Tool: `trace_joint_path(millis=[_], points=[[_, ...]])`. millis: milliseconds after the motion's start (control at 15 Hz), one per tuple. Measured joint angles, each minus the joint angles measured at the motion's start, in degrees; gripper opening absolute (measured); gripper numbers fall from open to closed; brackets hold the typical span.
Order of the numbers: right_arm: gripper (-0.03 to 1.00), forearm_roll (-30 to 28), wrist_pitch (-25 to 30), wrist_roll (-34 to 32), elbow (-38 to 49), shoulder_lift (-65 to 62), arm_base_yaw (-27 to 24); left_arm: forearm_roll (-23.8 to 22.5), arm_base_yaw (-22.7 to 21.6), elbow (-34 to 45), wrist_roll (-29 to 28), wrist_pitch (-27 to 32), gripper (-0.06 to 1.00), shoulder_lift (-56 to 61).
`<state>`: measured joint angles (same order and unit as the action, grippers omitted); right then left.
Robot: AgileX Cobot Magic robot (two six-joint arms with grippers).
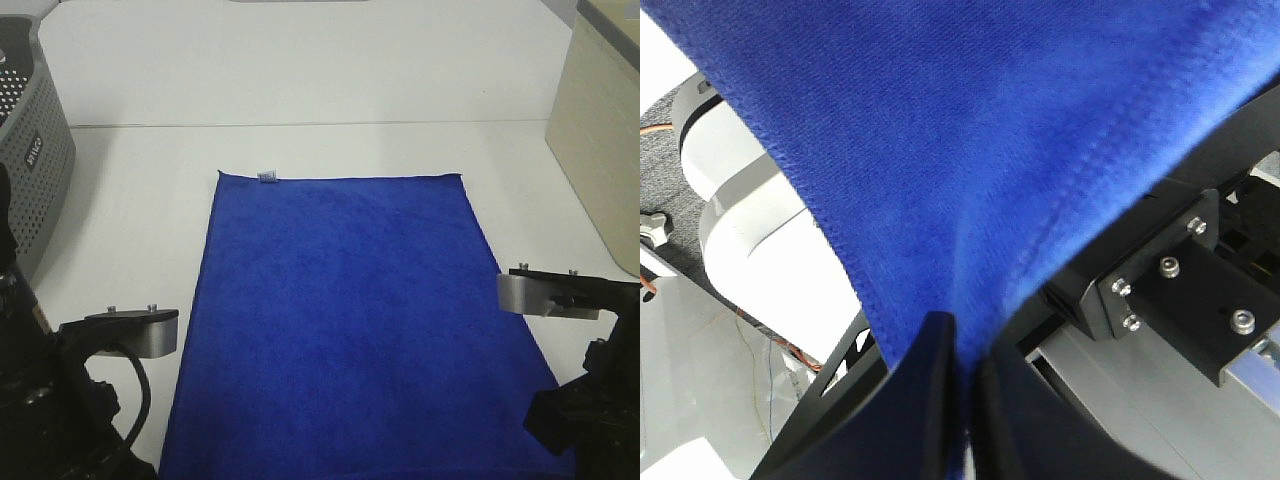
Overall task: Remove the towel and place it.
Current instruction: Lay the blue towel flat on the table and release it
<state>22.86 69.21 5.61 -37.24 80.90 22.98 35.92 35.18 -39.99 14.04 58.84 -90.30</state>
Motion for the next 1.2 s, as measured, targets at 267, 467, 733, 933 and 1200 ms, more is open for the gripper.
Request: trace_joint_path(millis=[267, 467, 733, 933, 1200], points=[[0.44, 0.0, 0.0, -3.0, 0.0, -0.1, 0.0, 2.2, 0.0, 0.0, 0.1, 0.0, 0.32, 0.0], [0.60, -0.1, 0.1, -5.0, 0.0, -1.9, 0.0, 3.7, 0.0, -0.1, 0.2, -0.1, 0.50, 0.0], [0.62, -5.7, 0.2, -5.6, -3.1, -7.8, 0.0, 3.6, 0.0, -4.6, 0.9, -0.1, 0.52, 0.0], [0.62, -12.7, 0.2, -11.2, -10.5, -10.1, 0.0, -0.1, 0.0, -11.3, -0.5, -0.1, 0.52, -0.1], [0.62, -13.4, 0.3, -10.3, -22.8, -9.5, -7.0, -9.3, -3.4, -22.1, -6.4, -1.4, 0.52, -0.1]])
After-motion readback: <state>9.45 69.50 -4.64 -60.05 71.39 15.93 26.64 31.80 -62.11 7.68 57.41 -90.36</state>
